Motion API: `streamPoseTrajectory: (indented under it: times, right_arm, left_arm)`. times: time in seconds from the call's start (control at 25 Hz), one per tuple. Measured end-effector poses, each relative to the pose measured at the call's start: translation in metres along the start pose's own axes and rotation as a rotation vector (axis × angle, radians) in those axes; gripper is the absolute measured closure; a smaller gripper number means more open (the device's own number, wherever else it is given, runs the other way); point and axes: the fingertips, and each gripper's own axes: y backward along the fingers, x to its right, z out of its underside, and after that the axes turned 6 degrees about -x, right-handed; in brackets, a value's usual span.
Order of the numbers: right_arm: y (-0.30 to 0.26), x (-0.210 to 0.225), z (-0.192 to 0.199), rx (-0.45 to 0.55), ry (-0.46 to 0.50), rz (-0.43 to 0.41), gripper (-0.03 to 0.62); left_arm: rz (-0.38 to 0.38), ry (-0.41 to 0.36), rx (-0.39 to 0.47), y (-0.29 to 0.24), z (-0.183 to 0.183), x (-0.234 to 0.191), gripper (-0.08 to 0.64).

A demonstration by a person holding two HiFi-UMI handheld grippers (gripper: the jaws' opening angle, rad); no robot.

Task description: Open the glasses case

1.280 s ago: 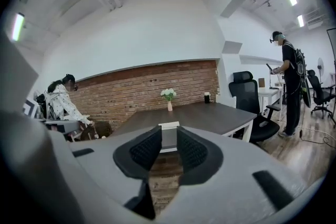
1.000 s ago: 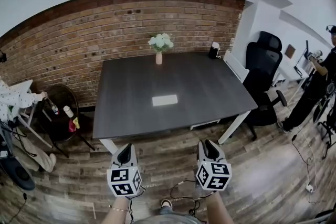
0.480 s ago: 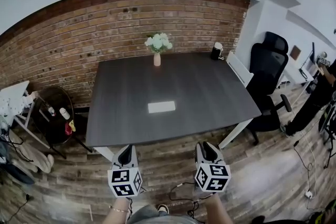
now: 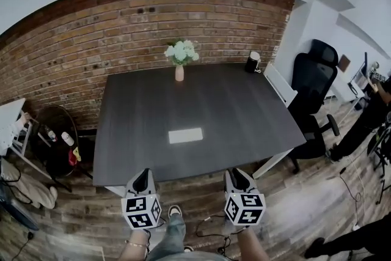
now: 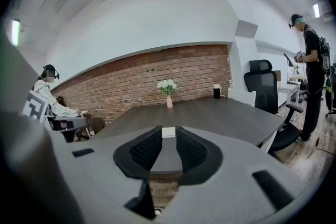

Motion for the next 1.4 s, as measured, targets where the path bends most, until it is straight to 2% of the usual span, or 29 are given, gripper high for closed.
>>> streamPoseTrajectory:
  times: [0.44,0.76,1.08,1.4]
  right_arm:
    - [-0.111,0.003,-0.090,0.039,0.026,0.018,0.505]
    - [-0.180,0.006,-0.129,0.046,0.030,0.037,0.505]
    - [-0.213,0.023,-0.129,0.005,0.002,0.038,0.506]
    - [-0.237,0.031,-0.140,-0.025,0.042,-0.051,0.508]
  left_arm:
    - [0.029,0.013,0.046,-0.116,-0.079,-0.034,0.565]
    - [0.049,0.032,0.045,-0.191,-0.113,-0.059,0.565]
    - [0.062,0.017,0.004,-0.232,-0.114,-0.048,0.565]
    - [-0.002,0.043,-0.016,-0.236,-0.110,-0.036,0.565]
